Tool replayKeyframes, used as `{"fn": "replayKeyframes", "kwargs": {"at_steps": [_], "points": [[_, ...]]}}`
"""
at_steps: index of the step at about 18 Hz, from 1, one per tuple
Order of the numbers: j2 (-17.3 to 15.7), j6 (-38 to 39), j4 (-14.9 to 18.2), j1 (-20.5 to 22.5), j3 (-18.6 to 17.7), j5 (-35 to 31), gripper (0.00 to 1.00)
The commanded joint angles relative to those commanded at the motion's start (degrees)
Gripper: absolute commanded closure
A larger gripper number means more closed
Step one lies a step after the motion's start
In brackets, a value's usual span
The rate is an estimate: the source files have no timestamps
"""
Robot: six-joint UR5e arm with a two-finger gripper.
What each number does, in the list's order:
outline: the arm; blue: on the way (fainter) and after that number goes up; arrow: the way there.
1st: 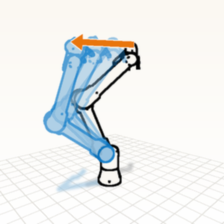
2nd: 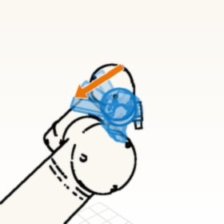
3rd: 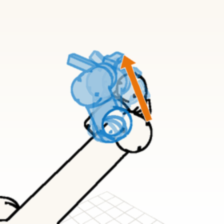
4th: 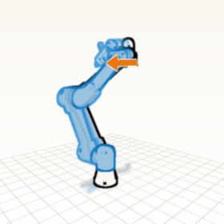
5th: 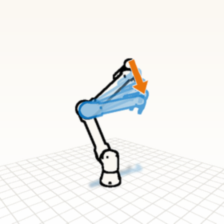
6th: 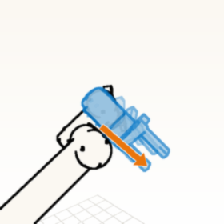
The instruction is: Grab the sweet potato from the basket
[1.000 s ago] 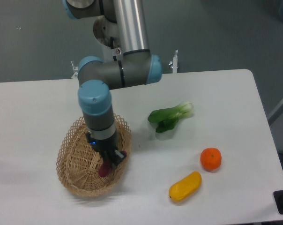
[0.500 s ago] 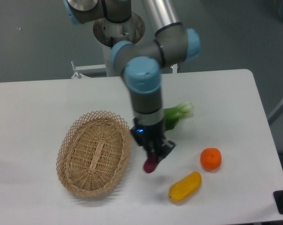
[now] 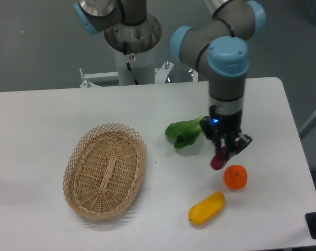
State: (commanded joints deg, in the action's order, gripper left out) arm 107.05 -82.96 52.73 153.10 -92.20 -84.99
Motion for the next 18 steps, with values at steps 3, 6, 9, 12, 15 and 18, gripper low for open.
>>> {"fn": "replayKeyframes", "kwargs": {"at_steps": [3,6,9,12,15,18], "points": [[0.0,-0.97,0.79,0.8,0.44,0.53,0.83],[-0.09,-0.97,0.8,0.8,0.27,0.44,0.83],[-0.18,-0.88,0.8,0.71,0.27,0.53,0.83],[-0.18,-0.88,0.8,0.8,0.27,0.53,0.83],[-0.18,-0.88,0.8,0.8,0.27,0.62,0.83],[-0.26,-0.88,0.8,0.8,0.09,0.62,0.83]]}}
